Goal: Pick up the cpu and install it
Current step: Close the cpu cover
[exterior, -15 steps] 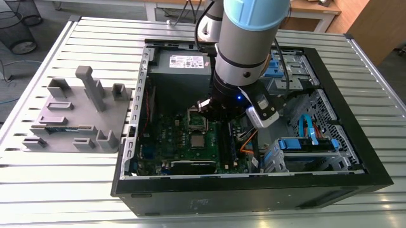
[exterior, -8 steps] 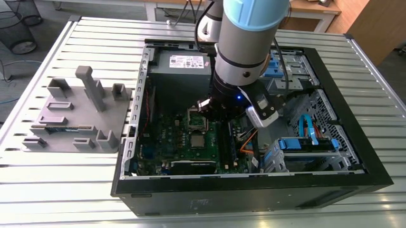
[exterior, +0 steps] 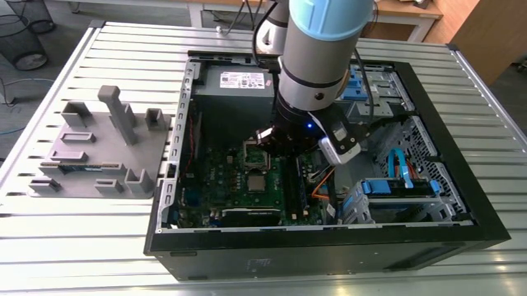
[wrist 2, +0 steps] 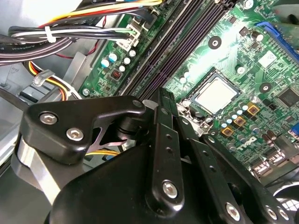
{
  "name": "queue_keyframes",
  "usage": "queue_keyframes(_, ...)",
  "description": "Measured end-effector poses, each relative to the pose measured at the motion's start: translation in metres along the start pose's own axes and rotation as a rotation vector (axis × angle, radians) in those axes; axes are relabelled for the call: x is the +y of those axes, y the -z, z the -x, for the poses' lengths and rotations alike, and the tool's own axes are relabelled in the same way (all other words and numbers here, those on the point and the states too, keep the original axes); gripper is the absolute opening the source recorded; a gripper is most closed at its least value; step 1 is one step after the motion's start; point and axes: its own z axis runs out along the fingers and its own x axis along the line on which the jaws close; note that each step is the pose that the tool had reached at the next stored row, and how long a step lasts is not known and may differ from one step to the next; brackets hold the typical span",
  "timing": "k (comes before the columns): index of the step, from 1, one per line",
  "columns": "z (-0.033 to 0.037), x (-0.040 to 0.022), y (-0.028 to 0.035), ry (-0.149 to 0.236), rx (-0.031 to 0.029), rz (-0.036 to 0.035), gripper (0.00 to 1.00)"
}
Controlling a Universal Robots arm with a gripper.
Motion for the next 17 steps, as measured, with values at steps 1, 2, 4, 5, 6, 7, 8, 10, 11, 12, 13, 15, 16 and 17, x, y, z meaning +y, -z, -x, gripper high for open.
queue_keyframes(1,0.0,0.0002,-0.0002,0.001,0.0001,0.0,0.11)
queue_keyframes(2,0.0,0.0004,-0.0004,0.001,0.0001,0.0001,0.11)
queue_keyframes(4,0.0001,0.001,-0.0009,0.004,0.0002,0.0,0.11)
queue_keyframes(5,0.0001,0.0013,-0.0012,0.005,0.0002,0.0001,0.11)
queue_keyframes(6,0.0001,0.0016,-0.0014,0.007,0.0002,0.0001,0.11)
queue_keyframes(7,0.0002,0.002,-0.0018,0.008,0.0003,0.0002,0.11)
queue_keyframes(8,0.0002,0.0023,-0.002,0.01,0.0003,0.0003,0.11)
queue_keyframes(10,0.0003,0.003,-0.0026,0.014,0.0005,0.0004,0.11)
queue_keyframes(11,0.0003,0.0032,-0.0028,0.015,0.0005,0.0005,0.11)
queue_keyframes(12,0.0003,0.0034,-0.0031,0.017,0.0005,0.0005,0.11)
queue_keyframes(13,0.0003,0.0036,-0.0033,0.019,0.0006,0.0005,0.11)
queue_keyframes(15,0.0004,0.004,-0.0037,0.022,0.0007,0.0006,0.11)
queue_keyframes(16,0.0004,0.0041,-0.0038,0.023,0.0007,0.0006,0.11)
queue_keyframes(17,0.0004,0.0043,-0.004,0.025,0.0008,0.0006,0.11)
